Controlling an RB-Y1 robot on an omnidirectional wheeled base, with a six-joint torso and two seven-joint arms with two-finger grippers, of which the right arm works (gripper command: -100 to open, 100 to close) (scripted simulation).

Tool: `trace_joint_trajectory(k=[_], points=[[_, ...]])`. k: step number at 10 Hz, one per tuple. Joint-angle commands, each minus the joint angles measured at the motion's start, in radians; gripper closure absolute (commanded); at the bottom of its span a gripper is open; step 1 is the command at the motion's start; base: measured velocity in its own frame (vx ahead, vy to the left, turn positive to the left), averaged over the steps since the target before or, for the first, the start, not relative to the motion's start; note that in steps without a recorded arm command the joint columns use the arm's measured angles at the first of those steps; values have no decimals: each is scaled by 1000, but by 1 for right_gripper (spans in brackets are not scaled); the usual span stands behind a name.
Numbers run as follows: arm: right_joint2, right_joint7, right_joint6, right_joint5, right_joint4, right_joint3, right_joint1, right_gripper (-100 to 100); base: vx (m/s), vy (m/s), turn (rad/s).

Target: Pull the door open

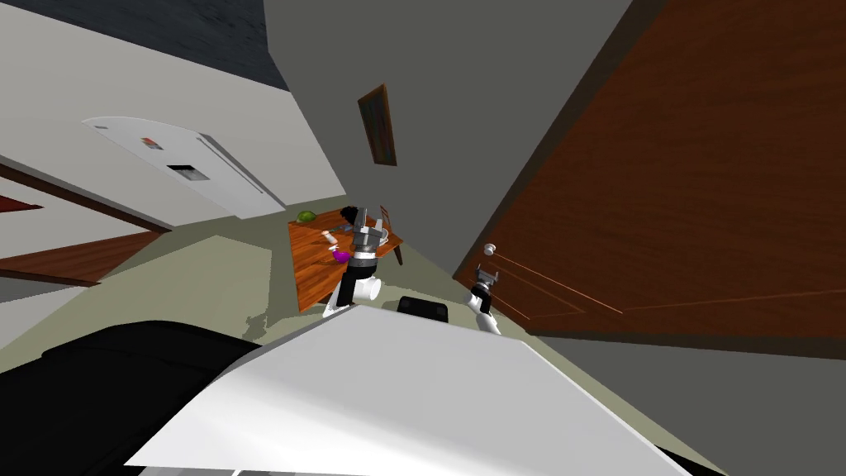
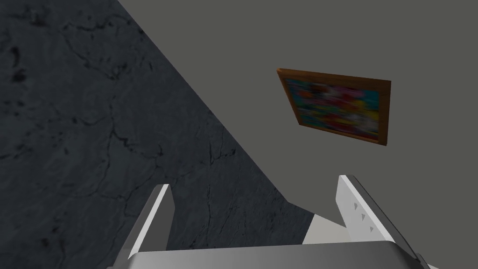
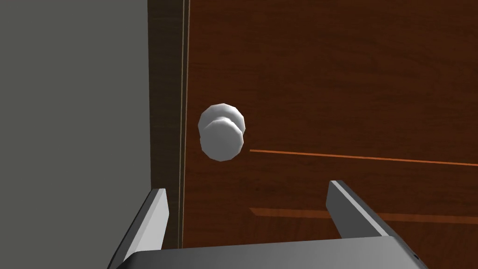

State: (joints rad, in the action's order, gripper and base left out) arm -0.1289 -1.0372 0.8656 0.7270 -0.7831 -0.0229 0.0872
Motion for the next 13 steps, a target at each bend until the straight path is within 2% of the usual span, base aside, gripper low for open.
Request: trace_joint_trajectory(k=[1,2,7,8,9,13], points=[[0,-23,5,13,28,0,11,-100,69,-36,55],[0,-50,13,28,65,1,24,-100,86,-50,118],[-2,-125,35,68,165,3,60,-100,68,-48,69],[-2,-113,33,62,151,3,55,-100,27,-24,22],[-33,-154,33,64,158,8,38,-100,133,-3,32],[-77,-208,32,64,165,16,13,-100,145,12,20]])
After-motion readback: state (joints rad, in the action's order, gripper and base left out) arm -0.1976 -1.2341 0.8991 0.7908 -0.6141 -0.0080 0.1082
